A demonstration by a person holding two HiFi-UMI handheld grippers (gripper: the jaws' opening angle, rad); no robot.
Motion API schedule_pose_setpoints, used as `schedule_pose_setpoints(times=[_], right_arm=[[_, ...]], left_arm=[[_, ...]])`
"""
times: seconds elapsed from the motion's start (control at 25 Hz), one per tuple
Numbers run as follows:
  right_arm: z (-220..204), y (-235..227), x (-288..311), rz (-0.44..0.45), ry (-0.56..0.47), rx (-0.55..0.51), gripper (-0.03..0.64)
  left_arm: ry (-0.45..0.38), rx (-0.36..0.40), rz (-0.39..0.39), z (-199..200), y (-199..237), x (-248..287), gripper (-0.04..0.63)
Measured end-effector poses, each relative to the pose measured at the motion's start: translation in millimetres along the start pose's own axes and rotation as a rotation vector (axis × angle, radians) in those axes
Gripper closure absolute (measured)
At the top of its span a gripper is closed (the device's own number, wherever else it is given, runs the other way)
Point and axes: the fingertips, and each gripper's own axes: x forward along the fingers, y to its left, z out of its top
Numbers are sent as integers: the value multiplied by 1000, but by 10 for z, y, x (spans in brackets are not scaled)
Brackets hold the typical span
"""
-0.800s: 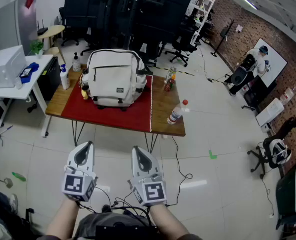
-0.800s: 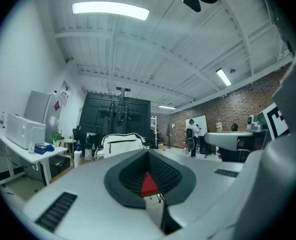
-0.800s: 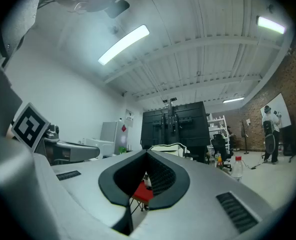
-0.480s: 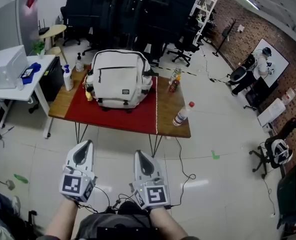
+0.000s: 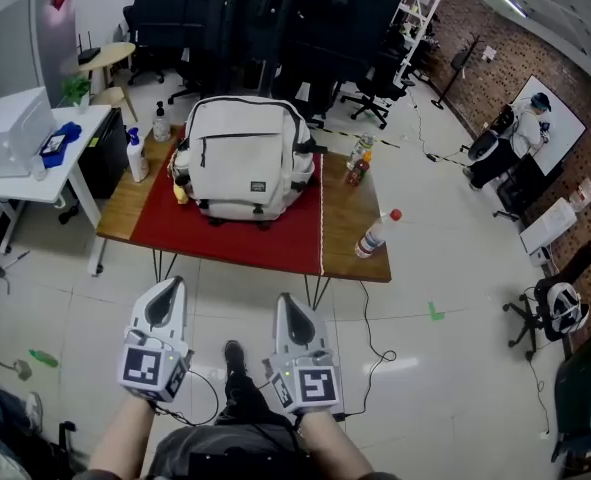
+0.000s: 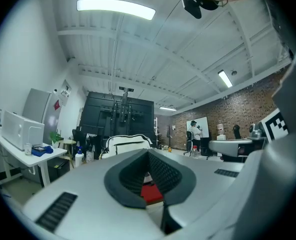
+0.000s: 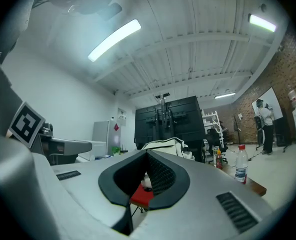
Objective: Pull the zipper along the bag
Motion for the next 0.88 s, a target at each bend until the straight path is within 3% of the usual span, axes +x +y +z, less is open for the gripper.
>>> schedule_pose_setpoints(times=[0.32,0.88], right_arm=[[-108,-513,943,-13,-22,35,601],[-377,-849,2593,63,8,14,601]], left_arm=[[18,20,39,-55,411,904,572],[30,20,75,-84,1213,2381,572]])
